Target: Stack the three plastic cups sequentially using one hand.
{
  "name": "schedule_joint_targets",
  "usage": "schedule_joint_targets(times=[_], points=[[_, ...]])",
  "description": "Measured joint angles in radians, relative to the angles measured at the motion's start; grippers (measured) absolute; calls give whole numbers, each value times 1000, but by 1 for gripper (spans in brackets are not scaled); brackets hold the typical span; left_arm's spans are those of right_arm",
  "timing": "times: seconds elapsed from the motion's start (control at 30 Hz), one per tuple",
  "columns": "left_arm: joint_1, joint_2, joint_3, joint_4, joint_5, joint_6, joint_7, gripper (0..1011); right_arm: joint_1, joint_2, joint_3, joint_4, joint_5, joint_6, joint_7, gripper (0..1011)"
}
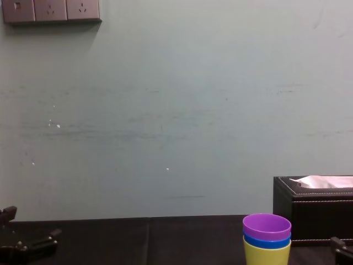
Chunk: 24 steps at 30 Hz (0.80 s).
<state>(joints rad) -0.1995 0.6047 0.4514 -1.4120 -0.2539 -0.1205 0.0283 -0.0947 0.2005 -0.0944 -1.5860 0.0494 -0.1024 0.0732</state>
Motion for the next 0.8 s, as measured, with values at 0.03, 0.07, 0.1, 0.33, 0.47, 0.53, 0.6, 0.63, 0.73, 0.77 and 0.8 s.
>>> schedule_joint_targets(times=[0.03, 0.07, 0.1, 0.33, 0.47, 0.53, 0.6, 0.63, 0.73, 0.77, 0.8], points=[[0, 0, 0, 0, 0, 0, 0, 1000, 0, 0, 0, 0, 0, 0, 0, 1003], [0, 0, 0, 0, 0, 0, 0, 1000, 0, 0, 0, 0, 0, 0, 0, 1003], [0, 0, 0, 0, 0, 0, 0, 1000, 0, 0, 0, 0, 1, 0, 0, 1003], [0, 0, 0, 0, 0, 0, 0, 1000, 1, 1, -1, 0, 3, 1, 1, 1003], [0, 0, 0, 0, 0, 0, 0, 1000, 1, 1, -1, 0, 3, 1, 1, 1003], [0, 0, 0, 0, 0, 0, 0, 1000, 1, 1, -1, 0, 3, 1, 1, 1003], [0, 0, 0, 0, 0, 0, 0, 1000, 1, 1, -1, 0, 3, 1, 1, 1003], [0, 0, 0, 0, 0, 0, 0, 1000, 1, 1, -1, 0, 4, 1, 1, 1003], [0, 0, 0, 0, 0, 0, 0, 1000, 2, 1, -1, 0, 4, 1, 1, 1003], [0, 0, 0, 0, 0, 0, 0, 1000, 2, 1, -1, 0, 4, 1, 2, 1003], [0, 0, 0, 0, 0, 0, 0, 1000, 2, 1, -1, 0, 4, 1, 2, 1003]])
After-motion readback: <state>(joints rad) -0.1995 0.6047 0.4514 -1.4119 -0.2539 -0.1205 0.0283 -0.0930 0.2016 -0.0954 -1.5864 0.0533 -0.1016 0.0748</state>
